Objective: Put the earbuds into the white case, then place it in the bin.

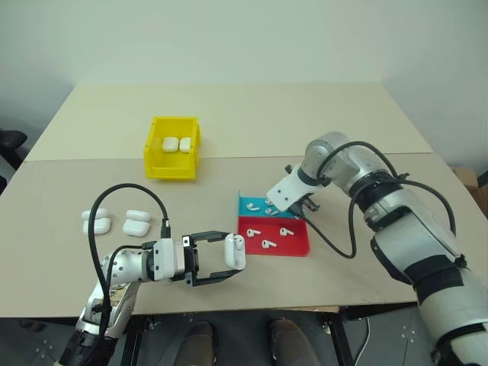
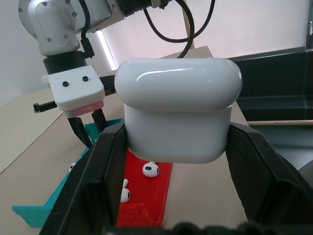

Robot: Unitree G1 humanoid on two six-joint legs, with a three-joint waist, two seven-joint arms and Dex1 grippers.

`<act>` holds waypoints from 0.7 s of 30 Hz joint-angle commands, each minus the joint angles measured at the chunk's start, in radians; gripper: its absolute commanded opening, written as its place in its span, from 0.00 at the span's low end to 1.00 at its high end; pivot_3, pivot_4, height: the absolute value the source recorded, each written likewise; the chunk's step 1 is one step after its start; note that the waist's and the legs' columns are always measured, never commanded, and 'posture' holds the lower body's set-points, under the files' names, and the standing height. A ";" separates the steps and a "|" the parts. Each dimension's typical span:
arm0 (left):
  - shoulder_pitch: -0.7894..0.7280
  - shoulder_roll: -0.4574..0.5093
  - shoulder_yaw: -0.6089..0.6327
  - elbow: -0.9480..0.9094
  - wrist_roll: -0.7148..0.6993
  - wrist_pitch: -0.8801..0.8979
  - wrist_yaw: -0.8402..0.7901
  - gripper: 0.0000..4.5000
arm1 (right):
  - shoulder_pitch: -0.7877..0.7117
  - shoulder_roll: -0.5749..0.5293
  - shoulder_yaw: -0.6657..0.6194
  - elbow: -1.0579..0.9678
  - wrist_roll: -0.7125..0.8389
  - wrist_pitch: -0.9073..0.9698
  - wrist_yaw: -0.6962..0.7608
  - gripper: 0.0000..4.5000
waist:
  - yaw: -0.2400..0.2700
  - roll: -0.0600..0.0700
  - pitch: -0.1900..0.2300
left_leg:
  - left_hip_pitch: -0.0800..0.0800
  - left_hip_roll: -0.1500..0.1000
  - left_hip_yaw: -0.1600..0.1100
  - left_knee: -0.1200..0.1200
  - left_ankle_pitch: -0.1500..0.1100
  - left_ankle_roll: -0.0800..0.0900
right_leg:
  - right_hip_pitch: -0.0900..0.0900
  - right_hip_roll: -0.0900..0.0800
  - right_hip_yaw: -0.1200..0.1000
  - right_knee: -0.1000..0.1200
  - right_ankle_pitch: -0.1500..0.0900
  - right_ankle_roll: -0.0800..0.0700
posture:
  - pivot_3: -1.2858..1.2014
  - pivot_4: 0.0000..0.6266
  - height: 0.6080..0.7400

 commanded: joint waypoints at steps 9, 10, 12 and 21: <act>-0.024 -0.011 0.002 -0.007 -0.019 -0.022 0.001 0.61 | 0.036 -0.024 -0.108 -0.132 0.100 0.091 0.058 0.14 | 0.000 0.000 0.000 | 0.000 0.000 0.000 0.000 0.000 0.000 | 0.000 0.000 0.000 0.000 0.000 0.000 | 0.52 0.24 1.00; -0.028 -0.012 0.002 -0.007 -0.022 -0.020 0.002 0.61 | 0.041 -0.031 -0.138 -0.168 0.134 0.126 0.077 0.14 | 0.000 0.000 0.000 | -0.001 0.000 0.000 0.000 0.000 0.000 | -0.001 0.000 0.000 0.000 0.000 0.000 | 0.52 0.24 1.00; -0.035 -0.015 0.005 -0.011 -0.027 -0.011 0.007 0.61 | 0.056 -0.057 -0.195 -0.254 0.181 0.195 0.089 0.14 | 0.000 0.000 0.000 | -0.001 0.000 -0.001 0.000 0.000 0.000 | -0.001 0.000 0.000 0.000 0.000 0.000 | 0.52 0.24 1.00; -0.139 -0.045 0.028 -0.076 -0.125 0.139 0.098 0.61 | 0.292 -0.255 -0.701 -1.023 0.605 0.971 0.008 0.14 | 0.032 0.000 0.000 | -0.004 -0.001 -0.004 0.000 0.000 0.000 | -0.001 -0.002 -0.002 -0.002 0.000 0.000 | 0.52 0.24 1.00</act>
